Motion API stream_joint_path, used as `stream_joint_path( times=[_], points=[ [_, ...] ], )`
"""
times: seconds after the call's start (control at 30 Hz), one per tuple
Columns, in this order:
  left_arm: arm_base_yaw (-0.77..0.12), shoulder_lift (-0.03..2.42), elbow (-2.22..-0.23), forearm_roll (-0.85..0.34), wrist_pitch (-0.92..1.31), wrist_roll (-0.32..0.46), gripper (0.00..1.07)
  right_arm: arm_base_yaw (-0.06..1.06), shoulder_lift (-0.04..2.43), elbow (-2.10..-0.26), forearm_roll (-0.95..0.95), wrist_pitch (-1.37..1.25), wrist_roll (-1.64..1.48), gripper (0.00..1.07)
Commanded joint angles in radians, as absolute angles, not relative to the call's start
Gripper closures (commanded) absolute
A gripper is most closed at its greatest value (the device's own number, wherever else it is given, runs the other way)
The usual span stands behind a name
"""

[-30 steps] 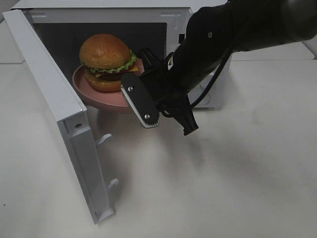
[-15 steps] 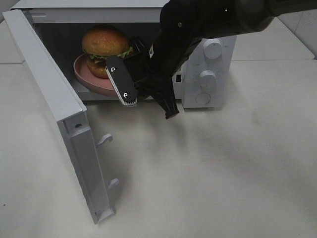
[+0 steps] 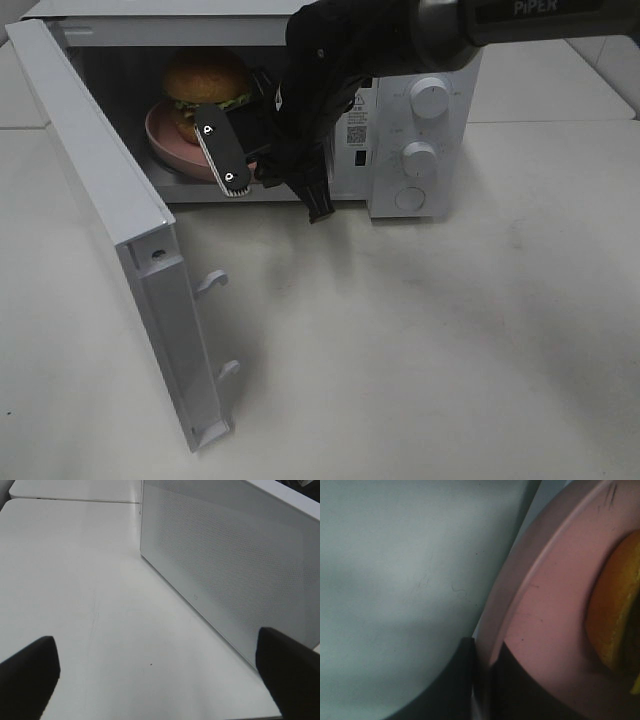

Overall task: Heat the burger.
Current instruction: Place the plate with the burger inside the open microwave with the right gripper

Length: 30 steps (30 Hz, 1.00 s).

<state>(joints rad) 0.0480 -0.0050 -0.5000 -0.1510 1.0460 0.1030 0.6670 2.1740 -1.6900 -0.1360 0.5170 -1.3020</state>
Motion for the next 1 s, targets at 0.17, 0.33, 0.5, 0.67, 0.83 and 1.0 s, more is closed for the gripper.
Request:
stream_joint_path(
  times=[0.17, 0.33, 0.5, 0.67, 0.83, 1.0],
  points=[
    [0.052, -0.030, -0.496, -0.157, 1.037, 0.103, 0.07, 0.665, 2.212, -1.784, -0.157, 0.488, -1.291, 1.07],
    [0.052, -0.030, -0.496, -0.157, 1.037, 0.103, 0.07, 0.665, 2.248, -1.848, -0.175, 0.505, -1.267, 1.06],
    [0.052, -0.030, -0.496, -0.157, 1.037, 0.103, 0.07, 0.653, 2.284, -1.904, -0.177, 0.509, -1.242, 1.06],
    [0.052, -0.030, -0.496, -0.157, 1.037, 0.103, 0.07, 0.643, 2.305, -1.940, -0.190, 0.516, -1.243, 1.06],
    [0.052, -0.030, -0.496, -0.157, 1.037, 0.103, 0.07, 0.641, 2.334, -1.983, -0.204, 0.532, -1.242, 1.06],
    [0.052, -0.030, -0.496, -0.157, 1.037, 0.103, 0.07, 0.635, 2.364, -2.004, -0.200, 0.521, -1.246, 0.98]
  ],
)
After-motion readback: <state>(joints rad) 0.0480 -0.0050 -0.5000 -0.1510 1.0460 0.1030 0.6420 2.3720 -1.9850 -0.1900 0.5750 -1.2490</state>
